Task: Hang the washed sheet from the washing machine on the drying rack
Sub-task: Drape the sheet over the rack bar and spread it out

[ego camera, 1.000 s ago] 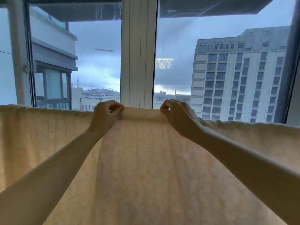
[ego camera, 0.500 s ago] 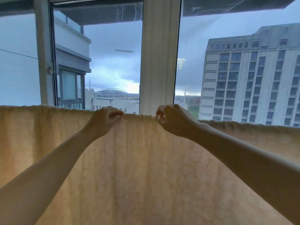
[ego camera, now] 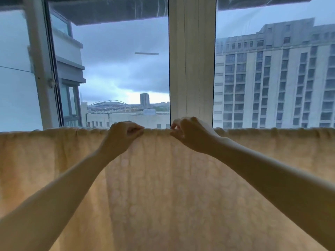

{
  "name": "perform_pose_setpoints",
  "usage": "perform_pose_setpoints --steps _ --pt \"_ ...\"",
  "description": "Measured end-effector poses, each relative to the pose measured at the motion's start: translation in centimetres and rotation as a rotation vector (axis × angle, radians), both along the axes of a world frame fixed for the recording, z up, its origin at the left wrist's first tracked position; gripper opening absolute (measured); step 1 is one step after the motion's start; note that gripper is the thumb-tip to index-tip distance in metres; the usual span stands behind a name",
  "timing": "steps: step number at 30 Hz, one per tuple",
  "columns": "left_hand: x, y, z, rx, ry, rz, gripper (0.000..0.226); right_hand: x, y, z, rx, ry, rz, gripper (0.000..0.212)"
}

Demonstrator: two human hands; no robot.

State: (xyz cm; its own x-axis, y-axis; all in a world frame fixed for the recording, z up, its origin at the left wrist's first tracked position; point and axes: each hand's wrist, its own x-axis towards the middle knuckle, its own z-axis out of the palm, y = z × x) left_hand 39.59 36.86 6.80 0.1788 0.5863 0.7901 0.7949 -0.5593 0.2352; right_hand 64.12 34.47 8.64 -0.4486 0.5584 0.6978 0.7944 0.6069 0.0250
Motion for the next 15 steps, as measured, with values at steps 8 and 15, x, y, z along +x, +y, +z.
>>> perform_pose_setpoints --steps 8,15 --pt "3.3 0.2 0.6 0.097 -0.120 -0.102 0.011 -2.0 -0.1 1.2 0.013 0.050 -0.092 0.014" --pt "6.6 -0.6 1.6 0.064 -0.214 -0.283 0.011 -0.2 0.0 1.5 0.006 0.082 -0.252 0.012"
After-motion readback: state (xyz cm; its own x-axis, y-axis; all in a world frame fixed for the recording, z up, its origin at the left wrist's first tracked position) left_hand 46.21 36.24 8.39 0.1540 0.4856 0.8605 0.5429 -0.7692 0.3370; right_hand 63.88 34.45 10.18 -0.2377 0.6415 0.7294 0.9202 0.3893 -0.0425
